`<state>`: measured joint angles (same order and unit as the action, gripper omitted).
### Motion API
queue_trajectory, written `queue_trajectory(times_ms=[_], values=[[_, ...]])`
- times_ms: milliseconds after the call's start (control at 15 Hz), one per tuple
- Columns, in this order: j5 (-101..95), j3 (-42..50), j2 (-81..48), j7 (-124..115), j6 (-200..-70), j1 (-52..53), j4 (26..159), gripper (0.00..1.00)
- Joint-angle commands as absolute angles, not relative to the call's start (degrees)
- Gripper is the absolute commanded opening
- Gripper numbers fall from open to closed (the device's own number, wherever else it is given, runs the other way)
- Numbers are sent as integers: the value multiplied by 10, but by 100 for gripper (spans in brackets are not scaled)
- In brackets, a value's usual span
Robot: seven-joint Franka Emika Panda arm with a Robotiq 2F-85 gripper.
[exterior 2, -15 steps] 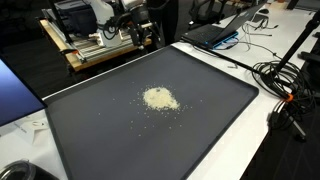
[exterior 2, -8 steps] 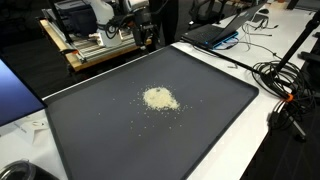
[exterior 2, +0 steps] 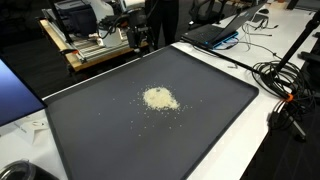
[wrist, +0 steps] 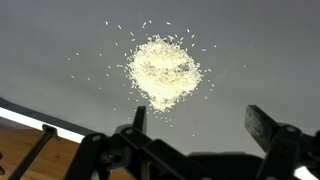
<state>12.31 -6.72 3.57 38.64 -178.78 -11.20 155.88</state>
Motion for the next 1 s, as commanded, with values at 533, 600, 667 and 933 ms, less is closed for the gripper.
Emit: queue_trajectory(times_ms=[533,600,667,933], values=[[-158,-60,36,204,-1576,-64,1433,100],[-158,-52,25,225,-1568,-52,1423,100],[-143,-41,10,255,-1566,-42,1411,100],[-122,-15,-42,395,-1547,-33,1368,100]])
